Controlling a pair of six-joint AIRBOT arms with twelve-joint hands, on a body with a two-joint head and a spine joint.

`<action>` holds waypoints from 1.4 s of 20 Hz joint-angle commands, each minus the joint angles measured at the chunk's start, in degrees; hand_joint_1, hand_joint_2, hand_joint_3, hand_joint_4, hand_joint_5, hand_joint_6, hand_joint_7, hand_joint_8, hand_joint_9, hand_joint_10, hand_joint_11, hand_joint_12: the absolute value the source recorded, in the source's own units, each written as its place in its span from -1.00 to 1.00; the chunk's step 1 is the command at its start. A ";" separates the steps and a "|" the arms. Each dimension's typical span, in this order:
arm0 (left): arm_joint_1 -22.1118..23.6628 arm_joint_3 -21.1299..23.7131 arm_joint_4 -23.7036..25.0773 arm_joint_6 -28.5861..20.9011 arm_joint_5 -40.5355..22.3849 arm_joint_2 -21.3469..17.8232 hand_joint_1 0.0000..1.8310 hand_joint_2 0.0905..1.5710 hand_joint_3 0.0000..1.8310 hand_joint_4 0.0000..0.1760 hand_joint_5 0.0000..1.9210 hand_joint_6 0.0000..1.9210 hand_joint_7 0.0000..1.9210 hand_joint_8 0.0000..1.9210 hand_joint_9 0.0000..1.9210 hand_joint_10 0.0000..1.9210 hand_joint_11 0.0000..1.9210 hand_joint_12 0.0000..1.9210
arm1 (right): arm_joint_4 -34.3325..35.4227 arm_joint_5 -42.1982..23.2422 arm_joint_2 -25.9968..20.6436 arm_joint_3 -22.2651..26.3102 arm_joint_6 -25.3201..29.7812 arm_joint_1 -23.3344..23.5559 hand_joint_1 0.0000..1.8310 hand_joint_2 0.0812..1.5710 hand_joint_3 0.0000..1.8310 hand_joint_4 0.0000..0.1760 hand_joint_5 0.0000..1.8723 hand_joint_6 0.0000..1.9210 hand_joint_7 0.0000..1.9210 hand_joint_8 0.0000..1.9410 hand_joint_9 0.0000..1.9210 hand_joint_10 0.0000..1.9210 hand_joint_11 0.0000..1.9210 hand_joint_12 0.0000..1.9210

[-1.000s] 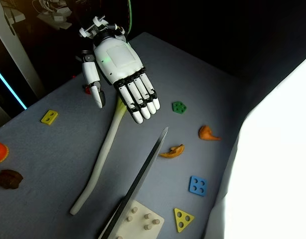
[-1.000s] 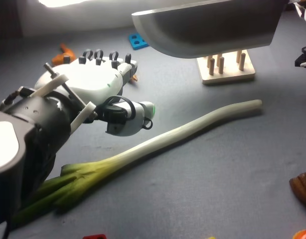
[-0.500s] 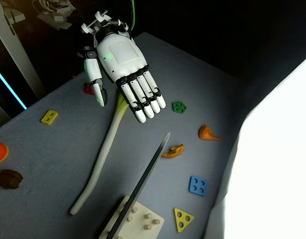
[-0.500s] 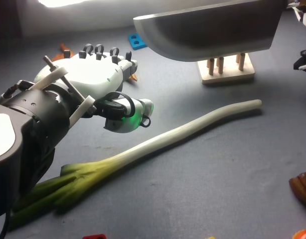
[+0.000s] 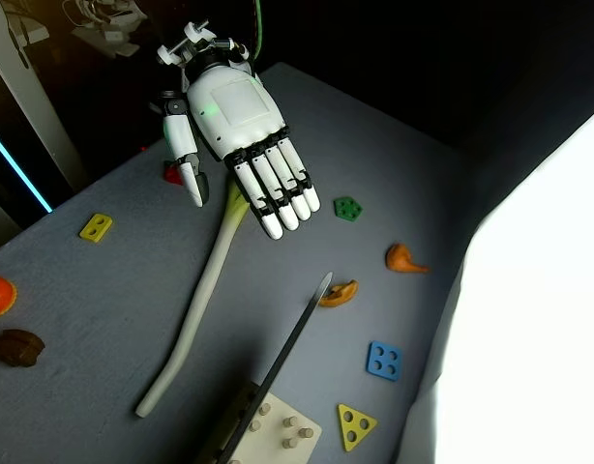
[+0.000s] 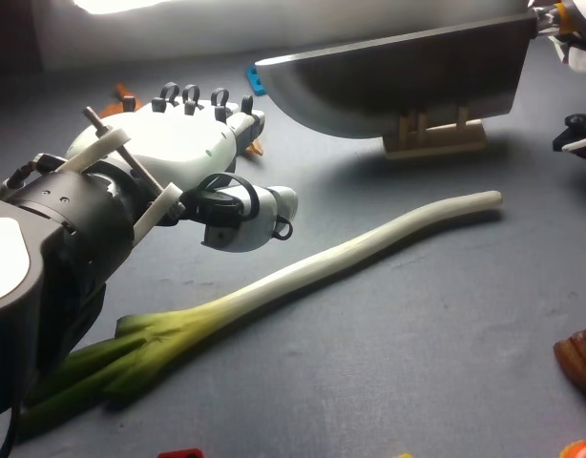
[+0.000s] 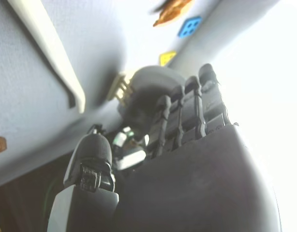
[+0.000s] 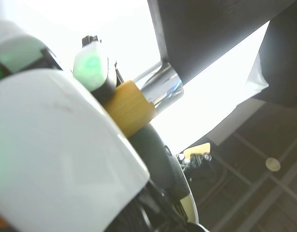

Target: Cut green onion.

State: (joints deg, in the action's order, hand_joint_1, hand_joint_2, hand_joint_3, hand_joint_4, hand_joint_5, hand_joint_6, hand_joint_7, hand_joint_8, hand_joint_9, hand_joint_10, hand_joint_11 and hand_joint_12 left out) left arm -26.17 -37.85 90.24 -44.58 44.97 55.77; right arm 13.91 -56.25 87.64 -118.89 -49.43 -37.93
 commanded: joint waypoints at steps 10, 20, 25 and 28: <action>1.02 -0.14 4.69 0.19 1.91 -0.23 -0.92 0.77 -1.00 -1.00 -0.91 -1.00 -0.92 -0.99 -0.94 -1.00 -1.00 -0.85 | 3.08 -7.81 -0.08 -0.89 0.46 -0.86 0.24 0.11 -0.16 -1.00 -0.25 0.85 0.12 1.00 0.24 1.00 0.29 1.00; 1.30 0.45 5.35 0.20 1.98 -0.23 -0.82 0.72 -0.99 -1.00 -0.86 -1.00 -0.87 -0.99 -0.92 -1.00 -1.00 -0.92 | 3.07 -8.78 -0.16 -0.96 0.46 -1.13 0.26 0.31 -0.93 -1.00 -0.55 0.14 -0.58 0.23 -0.70 0.70 -0.73 1.00; 1.45 1.02 5.40 0.20 2.20 -0.22 -0.86 0.73 -0.99 -1.00 -0.88 -1.00 -0.89 -1.00 -0.94 -1.00 -1.00 -0.95 | 2.61 -9.91 -0.29 -0.95 0.46 -1.13 0.19 0.28 -0.98 -1.00 -0.74 -0.62 -0.58 -0.79 -0.72 -0.21 -0.99 0.63; 1.31 1.34 5.39 0.20 2.36 -0.22 -0.79 0.69 -1.00 -1.00 -0.81 -0.99 -0.80 -0.99 -0.84 -0.98 -1.00 -0.62 | 1.83 -9.91 -0.74 -0.93 0.60 -1.10 0.09 0.20 -1.00 -0.57 -1.00 -1.00 -1.00 -1.00 -1.00 -0.99 -1.00 -0.64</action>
State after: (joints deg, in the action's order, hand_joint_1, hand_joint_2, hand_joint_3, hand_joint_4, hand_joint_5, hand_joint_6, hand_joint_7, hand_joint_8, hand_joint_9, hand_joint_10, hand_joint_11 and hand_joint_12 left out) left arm -25.71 -36.58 91.24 -44.58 45.80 55.77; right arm 14.50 -59.07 87.83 -119.26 -49.10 -39.16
